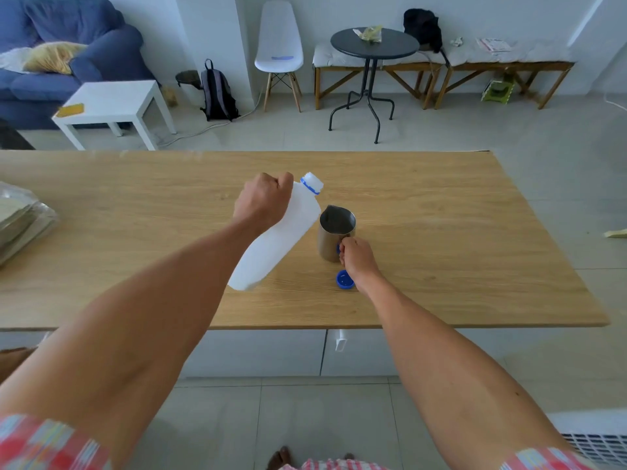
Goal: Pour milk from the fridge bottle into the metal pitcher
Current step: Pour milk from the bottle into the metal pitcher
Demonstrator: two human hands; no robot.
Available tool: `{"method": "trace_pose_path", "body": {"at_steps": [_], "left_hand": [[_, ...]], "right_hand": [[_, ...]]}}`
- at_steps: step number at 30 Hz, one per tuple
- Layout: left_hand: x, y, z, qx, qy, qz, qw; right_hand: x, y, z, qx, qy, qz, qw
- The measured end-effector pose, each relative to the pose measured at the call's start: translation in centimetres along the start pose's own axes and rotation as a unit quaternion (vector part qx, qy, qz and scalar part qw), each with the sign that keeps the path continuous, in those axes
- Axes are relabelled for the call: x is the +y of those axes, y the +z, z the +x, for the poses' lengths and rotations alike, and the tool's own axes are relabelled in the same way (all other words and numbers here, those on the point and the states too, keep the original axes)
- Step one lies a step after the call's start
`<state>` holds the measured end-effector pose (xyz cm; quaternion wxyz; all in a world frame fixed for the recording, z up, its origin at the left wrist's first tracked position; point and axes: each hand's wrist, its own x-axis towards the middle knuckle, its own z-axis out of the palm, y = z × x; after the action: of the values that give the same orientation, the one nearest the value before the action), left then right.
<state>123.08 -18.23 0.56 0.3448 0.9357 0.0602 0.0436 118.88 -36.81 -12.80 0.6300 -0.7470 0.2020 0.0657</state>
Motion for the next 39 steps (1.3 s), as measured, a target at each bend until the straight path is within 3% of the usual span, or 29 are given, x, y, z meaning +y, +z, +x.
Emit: {"method": "trace_pose_path", "body": {"at_steps": [20,39], "left_hand": [[-0.9,2.9,1.1,-0.099,0.078,0.211,0.969],[-0.7,3.8,1.3,-0.094,0.099,0.267,0.954]], "right_hand": [[0.6,0.6,-0.1,-0.018,-0.025,-0.017,0.999],[0.5,0.5,-0.4,-0.018,-0.033,-0.035,0.999]]}}
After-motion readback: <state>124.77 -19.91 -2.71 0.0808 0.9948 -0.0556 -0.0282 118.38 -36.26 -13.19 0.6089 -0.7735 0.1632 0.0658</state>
